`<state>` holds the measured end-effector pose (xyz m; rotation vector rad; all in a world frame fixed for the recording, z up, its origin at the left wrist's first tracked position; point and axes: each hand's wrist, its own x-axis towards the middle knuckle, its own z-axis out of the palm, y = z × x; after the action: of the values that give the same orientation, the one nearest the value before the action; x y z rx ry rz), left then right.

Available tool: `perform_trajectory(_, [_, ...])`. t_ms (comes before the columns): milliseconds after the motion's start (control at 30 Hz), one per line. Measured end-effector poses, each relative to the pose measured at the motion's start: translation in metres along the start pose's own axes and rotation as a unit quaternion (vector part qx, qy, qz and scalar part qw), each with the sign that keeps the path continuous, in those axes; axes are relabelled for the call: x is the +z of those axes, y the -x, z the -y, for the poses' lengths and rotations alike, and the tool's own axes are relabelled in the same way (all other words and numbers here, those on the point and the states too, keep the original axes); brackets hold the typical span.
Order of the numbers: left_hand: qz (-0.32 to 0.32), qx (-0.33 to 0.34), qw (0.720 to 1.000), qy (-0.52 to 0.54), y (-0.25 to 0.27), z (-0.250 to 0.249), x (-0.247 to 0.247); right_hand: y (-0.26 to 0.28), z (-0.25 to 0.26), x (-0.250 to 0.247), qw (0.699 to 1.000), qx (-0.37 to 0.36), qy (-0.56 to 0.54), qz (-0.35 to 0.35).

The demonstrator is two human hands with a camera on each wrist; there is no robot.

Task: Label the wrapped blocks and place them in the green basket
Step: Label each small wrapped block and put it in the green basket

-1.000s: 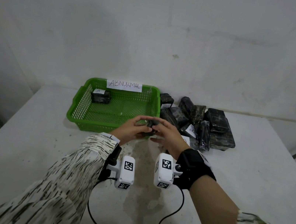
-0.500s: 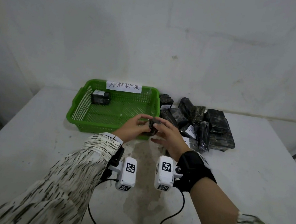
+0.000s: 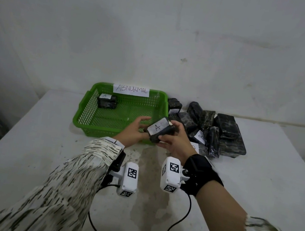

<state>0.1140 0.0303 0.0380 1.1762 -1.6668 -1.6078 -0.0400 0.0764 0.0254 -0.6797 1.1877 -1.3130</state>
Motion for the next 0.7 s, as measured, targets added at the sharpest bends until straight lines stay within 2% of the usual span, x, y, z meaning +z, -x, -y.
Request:
perform_trajectory(100, [-0.029, -0.035, 0.999, 0.025, -0.003, 0.004, -0.002, -0.006, -0.004, 0.004, 1.0, 0.005, -0.019, -0.008])
perform_trajectory(200, [-0.061, 0.004, 0.998, 0.025, -0.008, 0.013, -0.011, -0.013, -0.006, 0.008, 0.999, 0.033, 0.0, -0.008])
perform_trajectory(333, [-0.11, 0.017, 0.993, 0.03, -0.013, 0.017, -0.028, -0.029, -0.007, 0.021, 0.997, 0.054, 0.035, -0.031])
perform_trajectory(467, [-0.17, 0.01, 0.984, -0.056, -0.02, 0.028, -0.052, -0.052, -0.004, 0.038, 0.995, 0.084, 0.04, -0.045])
perform_trajectory(533, [-0.244, 0.007, 0.959, -0.146, -0.026, 0.043, -0.071, -0.069, -0.003, 0.046, 0.993, 0.1, 0.028, -0.054])
perform_trajectory(600, [-0.337, -0.009, 0.913, -0.231, -0.031, 0.056, -0.09, -0.087, -0.002, 0.052, 0.991, 0.107, 0.031, -0.076])
perform_trajectory(700, [-0.446, -0.086, 0.849, -0.269, -0.036, 0.061, -0.111, -0.115, -0.004, 0.061, 0.987, 0.102, 0.057, -0.112])
